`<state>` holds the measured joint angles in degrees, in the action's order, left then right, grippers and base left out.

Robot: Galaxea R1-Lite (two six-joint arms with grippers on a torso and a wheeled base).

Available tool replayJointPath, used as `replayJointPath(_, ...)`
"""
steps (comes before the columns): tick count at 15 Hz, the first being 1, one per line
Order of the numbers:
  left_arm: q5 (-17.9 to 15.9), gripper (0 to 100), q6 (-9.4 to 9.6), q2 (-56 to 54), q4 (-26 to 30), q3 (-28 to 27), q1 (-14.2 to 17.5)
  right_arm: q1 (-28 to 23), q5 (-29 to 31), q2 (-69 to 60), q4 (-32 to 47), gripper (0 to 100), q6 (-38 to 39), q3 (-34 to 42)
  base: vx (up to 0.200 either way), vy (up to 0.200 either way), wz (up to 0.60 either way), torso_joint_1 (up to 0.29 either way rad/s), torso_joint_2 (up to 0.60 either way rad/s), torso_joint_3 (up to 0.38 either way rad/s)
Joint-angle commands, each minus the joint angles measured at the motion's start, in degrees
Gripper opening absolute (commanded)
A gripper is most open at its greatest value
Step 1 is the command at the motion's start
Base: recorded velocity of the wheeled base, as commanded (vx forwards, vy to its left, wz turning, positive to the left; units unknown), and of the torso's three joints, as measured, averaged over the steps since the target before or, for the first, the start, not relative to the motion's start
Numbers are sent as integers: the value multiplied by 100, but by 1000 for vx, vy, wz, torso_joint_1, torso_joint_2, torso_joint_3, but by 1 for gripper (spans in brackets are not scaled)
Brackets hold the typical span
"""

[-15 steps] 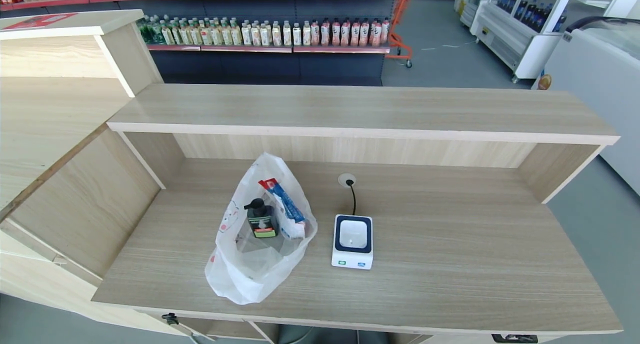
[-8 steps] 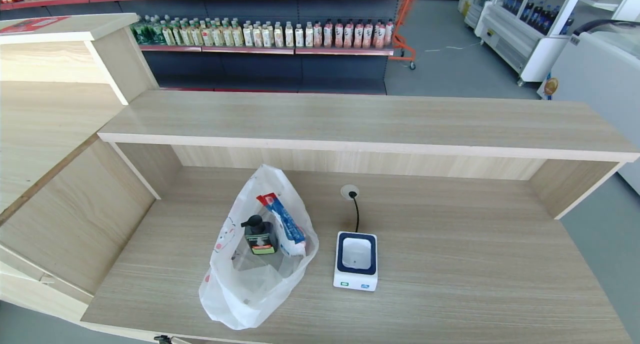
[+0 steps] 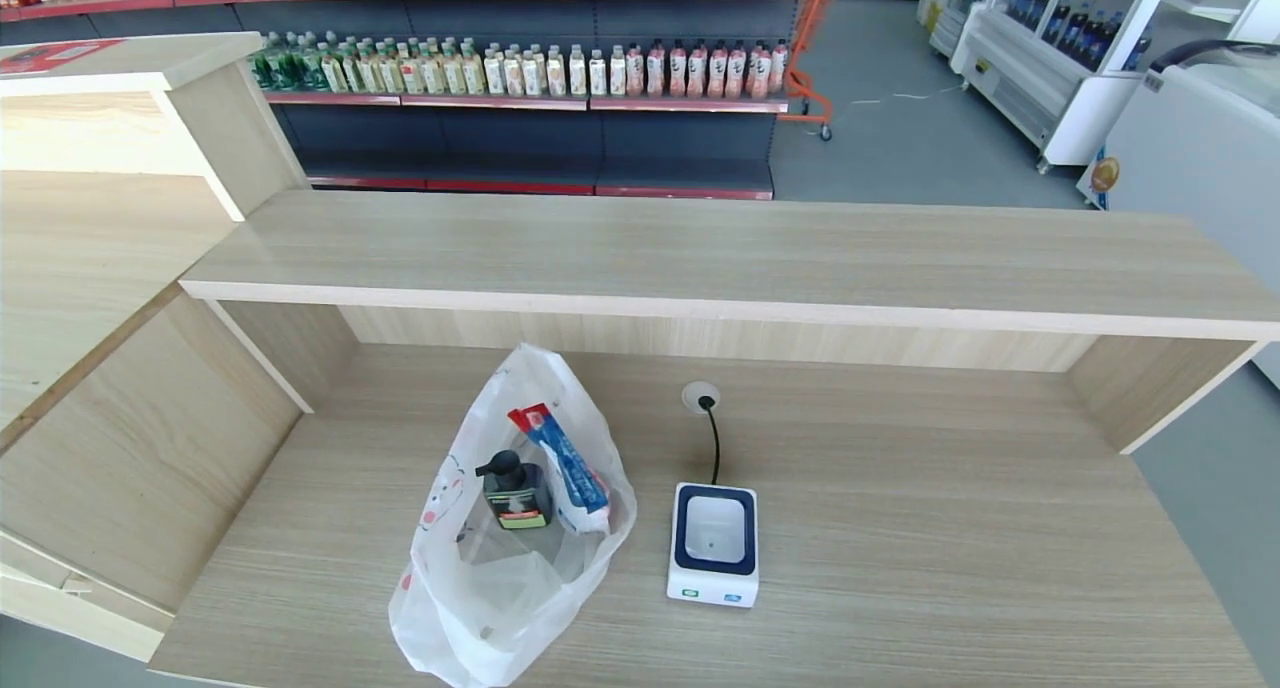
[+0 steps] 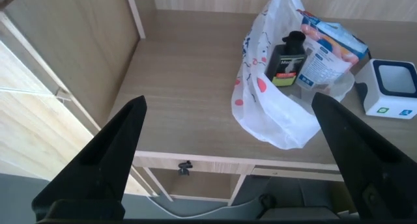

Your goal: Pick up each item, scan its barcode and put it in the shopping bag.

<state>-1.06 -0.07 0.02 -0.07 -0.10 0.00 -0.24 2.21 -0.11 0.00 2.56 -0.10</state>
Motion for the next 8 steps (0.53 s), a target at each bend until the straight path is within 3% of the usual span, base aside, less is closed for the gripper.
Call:
replayJointPath(1, 1, 100, -1, -2, -1, 1, 0, -2, -1, 11, 0, 0, -1, 1, 0, 0, 0, 0, 0, 0)
replayJointPath(8, 1, 100, -1, -2, -1, 1, 0, -2, -1, 11, 0, 0, -10, 1, 0, 0, 0, 0, 0, 0)
